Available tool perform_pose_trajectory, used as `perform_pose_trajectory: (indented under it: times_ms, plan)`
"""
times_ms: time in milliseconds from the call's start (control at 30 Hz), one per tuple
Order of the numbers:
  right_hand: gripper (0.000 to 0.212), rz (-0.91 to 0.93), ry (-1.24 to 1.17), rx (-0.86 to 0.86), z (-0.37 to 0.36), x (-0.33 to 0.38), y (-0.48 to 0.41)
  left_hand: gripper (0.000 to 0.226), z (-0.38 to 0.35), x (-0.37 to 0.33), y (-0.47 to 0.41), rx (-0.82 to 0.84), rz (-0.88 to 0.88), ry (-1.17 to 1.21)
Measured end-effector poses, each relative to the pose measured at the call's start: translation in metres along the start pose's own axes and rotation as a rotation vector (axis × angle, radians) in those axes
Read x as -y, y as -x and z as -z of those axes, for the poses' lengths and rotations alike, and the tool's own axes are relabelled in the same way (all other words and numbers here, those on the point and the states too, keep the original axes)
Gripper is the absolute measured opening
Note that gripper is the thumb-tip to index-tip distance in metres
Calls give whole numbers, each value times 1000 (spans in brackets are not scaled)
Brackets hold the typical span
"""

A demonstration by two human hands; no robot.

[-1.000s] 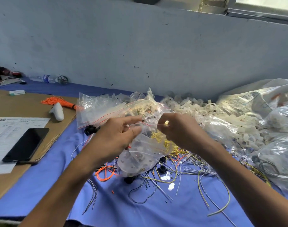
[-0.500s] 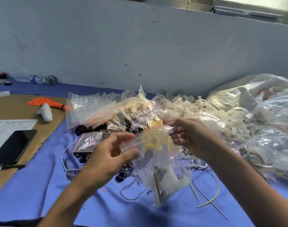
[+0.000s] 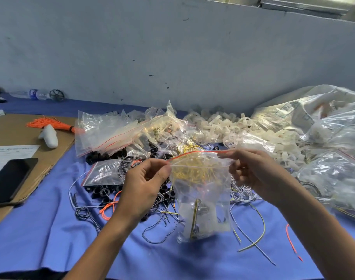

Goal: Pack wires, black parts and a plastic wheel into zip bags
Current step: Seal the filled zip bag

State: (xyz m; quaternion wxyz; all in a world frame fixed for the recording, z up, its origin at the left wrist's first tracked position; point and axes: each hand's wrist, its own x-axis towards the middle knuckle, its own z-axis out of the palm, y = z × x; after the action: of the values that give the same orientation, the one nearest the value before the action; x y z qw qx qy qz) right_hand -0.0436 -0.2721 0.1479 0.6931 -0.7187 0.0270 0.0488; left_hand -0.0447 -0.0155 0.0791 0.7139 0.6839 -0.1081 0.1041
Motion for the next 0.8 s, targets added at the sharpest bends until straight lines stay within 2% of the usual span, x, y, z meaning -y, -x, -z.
perform_pose_trajectory:
  times_ms: [67,133,200,233,300,400,467,533,600,800]
  plan:
    - [23,46,156,-5,5,3,5,2,-4,-3,-2,-5,-64,-73]
    - [37,144,508,-103,9,9,8,6,-8,-5,-2,22,-114,-119]
    - [41,336,874,-274,11,15,7,13,-13,-5,0,68,-136,-131]
    - [39,431,930,-269,8,20,9,15,-17,-5,1,92,-143,-129]
    - [40,569,927,-56,-9,30,13,15,-22,-4,2,132,-159,-134]
    - [46,675,1107,207,-41,37,13,15,-25,-3,2,176,-185,-154]
    - [35,728,1193,222,-56,40,10,16,-24,-3,3,190,-198,-153]
    - [20,738,1185,224,-61,43,7,17,-22,-5,5,182,-208,-149]
    - [14,711,1179,250,-61,43,5,17,-21,-6,7,167,-208,-139]
    - [22,660,1149,217,-65,38,8,13,-20,-7,10,132,-198,-156]
